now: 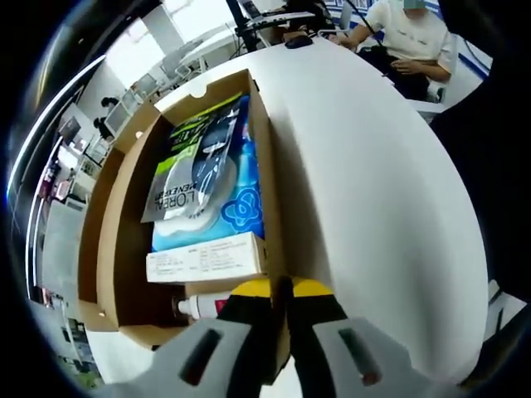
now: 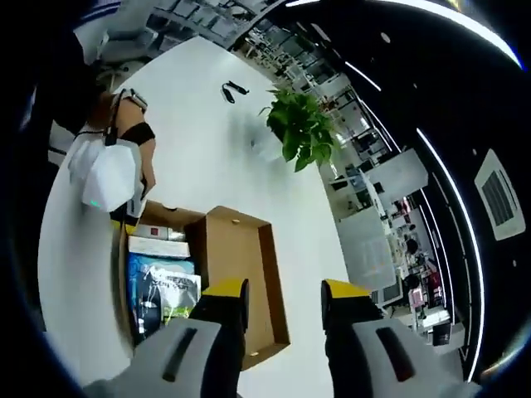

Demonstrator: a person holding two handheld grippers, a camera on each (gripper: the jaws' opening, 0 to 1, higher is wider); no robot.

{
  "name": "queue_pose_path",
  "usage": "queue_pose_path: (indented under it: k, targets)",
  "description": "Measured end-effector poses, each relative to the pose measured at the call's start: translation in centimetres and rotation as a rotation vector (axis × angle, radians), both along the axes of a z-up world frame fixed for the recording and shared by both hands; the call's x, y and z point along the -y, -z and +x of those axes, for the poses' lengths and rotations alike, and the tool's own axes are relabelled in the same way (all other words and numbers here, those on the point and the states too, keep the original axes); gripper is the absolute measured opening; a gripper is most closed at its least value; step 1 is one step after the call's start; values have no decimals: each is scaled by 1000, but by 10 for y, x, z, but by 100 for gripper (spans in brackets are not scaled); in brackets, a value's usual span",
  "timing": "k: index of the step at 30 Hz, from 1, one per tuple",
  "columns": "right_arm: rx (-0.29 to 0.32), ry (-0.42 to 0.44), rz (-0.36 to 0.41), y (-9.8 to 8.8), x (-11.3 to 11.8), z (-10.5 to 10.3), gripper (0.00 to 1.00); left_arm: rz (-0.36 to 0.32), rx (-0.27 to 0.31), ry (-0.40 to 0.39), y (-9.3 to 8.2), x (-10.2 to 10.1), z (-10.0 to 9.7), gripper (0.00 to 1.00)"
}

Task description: Operate the shoe box by opening the lid, removing the specified soft item, and placing it in the target area until the item is outside and the box remains undamaged.

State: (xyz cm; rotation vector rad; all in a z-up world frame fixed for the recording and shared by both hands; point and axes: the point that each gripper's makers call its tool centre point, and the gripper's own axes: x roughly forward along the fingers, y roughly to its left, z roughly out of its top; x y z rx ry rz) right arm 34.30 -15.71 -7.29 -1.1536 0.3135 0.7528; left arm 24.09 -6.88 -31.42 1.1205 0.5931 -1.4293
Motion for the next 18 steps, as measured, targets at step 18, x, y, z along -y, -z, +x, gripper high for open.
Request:
queue_pose_path:
  k: [18]
  targets:
    - [-192, -23, -109, 86, 35, -60, 47, 4, -6, -8, -4, -3, -6, 4]
